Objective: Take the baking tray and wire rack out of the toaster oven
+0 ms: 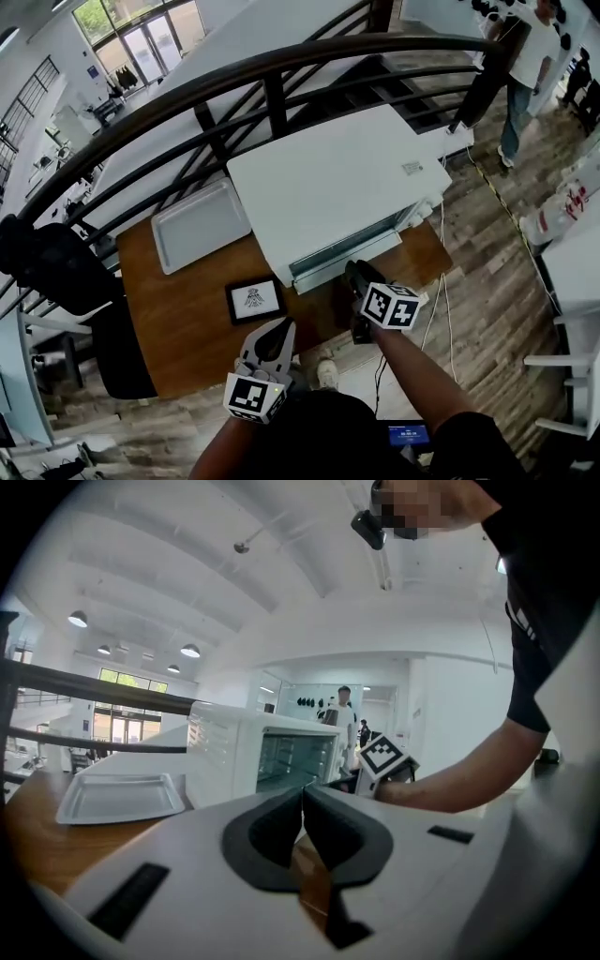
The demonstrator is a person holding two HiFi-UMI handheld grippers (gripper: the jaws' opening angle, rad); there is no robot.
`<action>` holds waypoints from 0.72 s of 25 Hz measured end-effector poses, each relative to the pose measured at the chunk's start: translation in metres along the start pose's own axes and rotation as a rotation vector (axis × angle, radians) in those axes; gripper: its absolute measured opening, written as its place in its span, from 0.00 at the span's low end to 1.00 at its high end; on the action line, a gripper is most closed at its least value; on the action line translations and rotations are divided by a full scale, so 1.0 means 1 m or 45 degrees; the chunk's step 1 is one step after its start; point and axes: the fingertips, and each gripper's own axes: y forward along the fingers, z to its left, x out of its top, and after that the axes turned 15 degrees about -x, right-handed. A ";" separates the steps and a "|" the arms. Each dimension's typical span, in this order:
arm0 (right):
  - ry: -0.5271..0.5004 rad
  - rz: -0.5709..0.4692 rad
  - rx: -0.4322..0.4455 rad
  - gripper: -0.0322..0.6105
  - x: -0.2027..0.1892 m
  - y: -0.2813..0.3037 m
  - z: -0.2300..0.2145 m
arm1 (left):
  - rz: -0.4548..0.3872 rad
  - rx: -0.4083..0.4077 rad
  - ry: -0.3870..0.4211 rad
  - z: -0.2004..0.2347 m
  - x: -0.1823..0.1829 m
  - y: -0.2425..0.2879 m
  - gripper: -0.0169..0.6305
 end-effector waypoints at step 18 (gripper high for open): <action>0.673 0.009 -0.038 0.29 0.021 0.083 -0.002 | 0.068 0.045 -0.097 0.053 -0.021 -0.037 0.05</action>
